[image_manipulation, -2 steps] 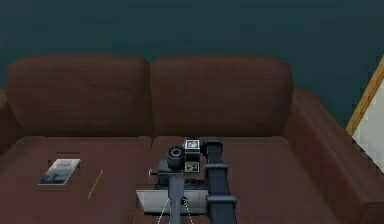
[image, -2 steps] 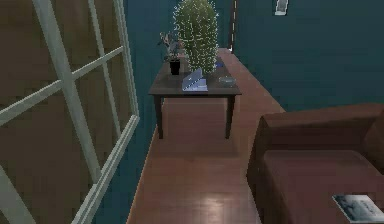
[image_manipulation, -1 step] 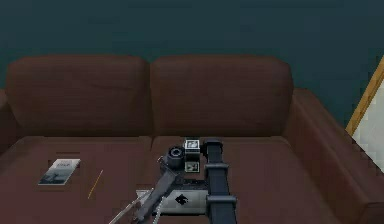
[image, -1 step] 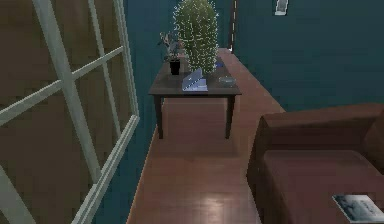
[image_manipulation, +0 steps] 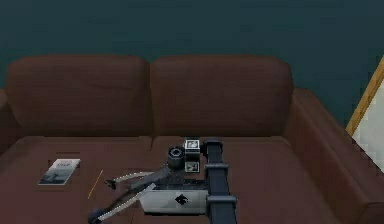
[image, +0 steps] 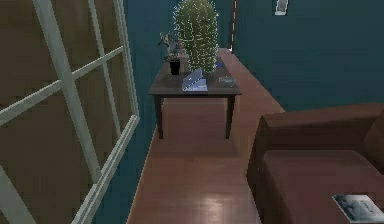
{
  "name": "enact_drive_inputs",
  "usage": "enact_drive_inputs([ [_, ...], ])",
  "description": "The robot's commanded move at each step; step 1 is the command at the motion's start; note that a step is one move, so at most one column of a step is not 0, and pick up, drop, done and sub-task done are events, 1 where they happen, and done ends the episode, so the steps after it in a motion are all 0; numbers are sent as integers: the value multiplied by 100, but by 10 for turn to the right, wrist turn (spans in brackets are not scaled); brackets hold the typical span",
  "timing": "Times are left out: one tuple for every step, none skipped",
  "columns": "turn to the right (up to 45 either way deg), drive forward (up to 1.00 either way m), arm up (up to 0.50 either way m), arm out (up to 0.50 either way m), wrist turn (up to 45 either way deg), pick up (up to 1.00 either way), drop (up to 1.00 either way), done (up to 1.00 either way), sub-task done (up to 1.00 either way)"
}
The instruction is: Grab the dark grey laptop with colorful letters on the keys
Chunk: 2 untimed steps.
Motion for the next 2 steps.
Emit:
enact_drive_inputs([
  [0,0,0,0,450,0,0,0,0],
  [0,0,0,0,360,0,0,0,0],
])
